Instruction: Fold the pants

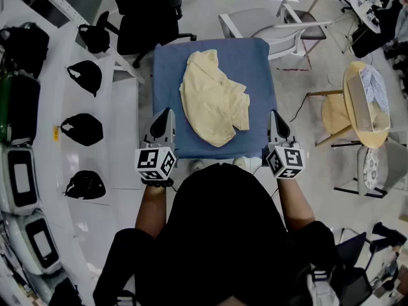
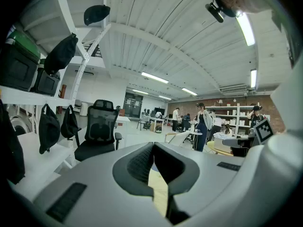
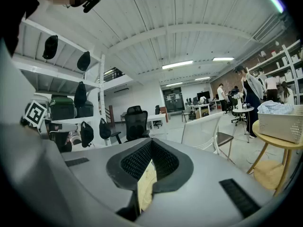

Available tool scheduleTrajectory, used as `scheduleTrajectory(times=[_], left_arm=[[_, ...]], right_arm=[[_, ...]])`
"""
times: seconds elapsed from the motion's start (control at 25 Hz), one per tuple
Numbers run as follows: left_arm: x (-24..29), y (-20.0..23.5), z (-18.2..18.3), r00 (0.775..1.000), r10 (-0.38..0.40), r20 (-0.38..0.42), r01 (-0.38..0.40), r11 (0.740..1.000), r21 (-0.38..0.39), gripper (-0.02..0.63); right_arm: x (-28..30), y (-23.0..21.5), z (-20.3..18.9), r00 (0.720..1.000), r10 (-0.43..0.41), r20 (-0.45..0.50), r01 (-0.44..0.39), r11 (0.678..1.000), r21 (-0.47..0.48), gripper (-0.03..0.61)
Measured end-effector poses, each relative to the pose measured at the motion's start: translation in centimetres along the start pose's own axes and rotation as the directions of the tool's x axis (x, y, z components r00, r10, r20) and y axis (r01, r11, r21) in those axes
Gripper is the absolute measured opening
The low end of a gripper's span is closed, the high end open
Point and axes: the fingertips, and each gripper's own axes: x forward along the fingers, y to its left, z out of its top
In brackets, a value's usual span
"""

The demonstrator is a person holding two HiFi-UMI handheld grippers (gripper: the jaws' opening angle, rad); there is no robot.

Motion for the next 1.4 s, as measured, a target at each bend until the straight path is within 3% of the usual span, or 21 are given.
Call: scheduleTrajectory(times=[0.44, 0.68, 1.28, 1.4], left_arm=[[-0.8, -1.0, -0.4, 1.000, -0.013, -0.013, 0.013, 1.000, 0.019, 0.021], [-0.8, -1.7, 0.3, 0.999, -0.038, 0.012, 0.038, 0.999, 0.004, 0.023], [-0.2, -4.2, 0.9, 0.999, -0.039, 0.017, 0.039, 0.999, 0.029, 0.027], [0.4, -5.3, 0.8, 1.000, -0.023, 0.015, 0.022, 0.999, 0.035, 0.128]], right_arm=[[-1.0, 1.0, 0.1, 1.000, 0.016, -0.004, -0.016, 1.000, 0.019, 0.002], [-1.2, 1.9, 0.6, 0.997, 0.077, 0.021, -0.078, 0.996, 0.042, 0.005], [-1.8, 0.6, 2.2, 0.992, 0.102, 0.073, -0.107, 0.992, 0.063, 0.084], [-1.9, -0.1, 2.3, 0.988, 0.143, 0.066, -0.147, 0.988, 0.058, 0.117]])
